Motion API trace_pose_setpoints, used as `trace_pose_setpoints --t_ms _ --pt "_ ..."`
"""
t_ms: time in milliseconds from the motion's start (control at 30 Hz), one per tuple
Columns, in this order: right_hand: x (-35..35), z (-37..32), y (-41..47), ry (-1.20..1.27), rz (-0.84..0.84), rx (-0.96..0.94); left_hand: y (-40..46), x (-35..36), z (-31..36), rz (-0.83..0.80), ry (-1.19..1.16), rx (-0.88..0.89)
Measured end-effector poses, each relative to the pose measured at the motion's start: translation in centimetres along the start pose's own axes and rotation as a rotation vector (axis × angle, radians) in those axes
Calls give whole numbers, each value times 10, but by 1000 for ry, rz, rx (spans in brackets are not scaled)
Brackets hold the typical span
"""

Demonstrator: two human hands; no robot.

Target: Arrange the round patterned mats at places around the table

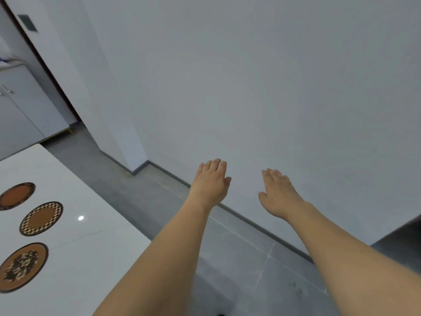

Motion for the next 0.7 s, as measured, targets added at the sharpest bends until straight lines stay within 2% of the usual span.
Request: trace_pose_setpoints --t_ms 433,700 --pt "-1 -105 162 -98 -90 -237 71 14 -156 0 -11 -288" --pt "-5 -186 252 -150 -127 -442 82 1 -243 59 15 -548"
Point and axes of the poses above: each hand's wrist, its own y-axis towards the middle knuckle, its own x-axis out of the palm, z = x × y, the point moved 9 cm from there along y, towards the middle knuckle, and after that the axes turned 14 degrees about x, right-handed, at the moved point
